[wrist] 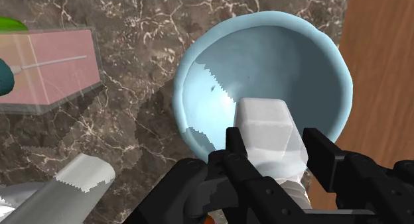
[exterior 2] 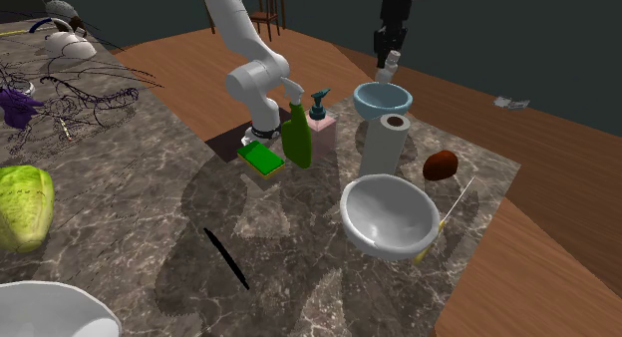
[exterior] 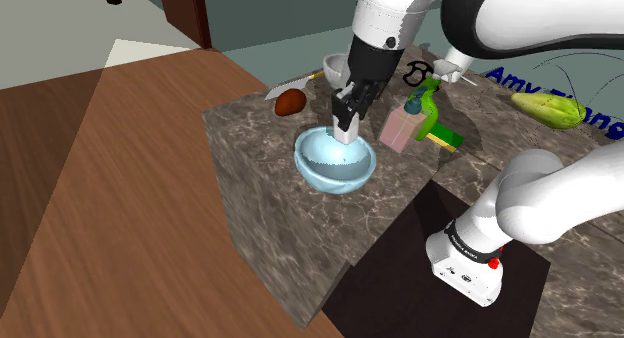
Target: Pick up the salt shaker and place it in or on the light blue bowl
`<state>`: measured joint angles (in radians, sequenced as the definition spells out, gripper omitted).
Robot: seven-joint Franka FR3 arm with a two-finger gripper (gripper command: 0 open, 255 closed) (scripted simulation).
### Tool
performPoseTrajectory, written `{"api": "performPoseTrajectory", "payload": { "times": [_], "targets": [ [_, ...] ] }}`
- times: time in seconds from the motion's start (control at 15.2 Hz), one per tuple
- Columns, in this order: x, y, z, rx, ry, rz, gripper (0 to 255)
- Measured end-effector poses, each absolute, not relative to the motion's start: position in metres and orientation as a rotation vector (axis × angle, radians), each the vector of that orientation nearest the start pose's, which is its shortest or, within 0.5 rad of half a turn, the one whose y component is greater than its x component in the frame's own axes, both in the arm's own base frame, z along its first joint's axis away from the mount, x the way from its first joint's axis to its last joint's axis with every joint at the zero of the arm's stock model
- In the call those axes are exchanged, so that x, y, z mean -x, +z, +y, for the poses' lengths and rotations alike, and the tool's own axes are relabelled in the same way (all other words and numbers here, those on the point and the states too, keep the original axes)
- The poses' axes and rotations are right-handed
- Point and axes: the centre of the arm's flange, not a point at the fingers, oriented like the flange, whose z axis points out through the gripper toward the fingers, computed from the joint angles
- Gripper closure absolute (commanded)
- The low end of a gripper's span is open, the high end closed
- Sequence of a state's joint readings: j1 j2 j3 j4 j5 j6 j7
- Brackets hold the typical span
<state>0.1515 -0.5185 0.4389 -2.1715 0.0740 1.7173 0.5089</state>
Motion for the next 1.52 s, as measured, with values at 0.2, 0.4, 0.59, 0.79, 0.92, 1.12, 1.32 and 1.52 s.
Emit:
{"api": "performPoseTrajectory", "payload": {
  "times": [0.2, 0.4, 0.59, 0.79, 0.92, 1.12, 1.32, 1.52],
  "targets": [
    [-0.322, 0.560, 0.262, 3.247, -0.146, -0.036, 255],
    [-0.322, 0.544, 0.262, 3.246, -0.146, -0.036, 255],
    [-0.322, 0.534, 0.261, 3.246, -0.146, -0.036, 255],
    [-0.322, 0.533, 0.261, 3.246, -0.146, -0.036, 255],
    [-0.322, 0.532, 0.261, 3.246, -0.147, -0.036, 255],
    [-0.322, 0.532, 0.261, 3.246, -0.147, -0.036, 0],
    [-0.322, 0.532, 0.261, 3.246, -0.147, -0.036, 0],
    [-0.322, 0.548, 0.263, 3.246, -0.148, -0.036, 0]
  ]
}}
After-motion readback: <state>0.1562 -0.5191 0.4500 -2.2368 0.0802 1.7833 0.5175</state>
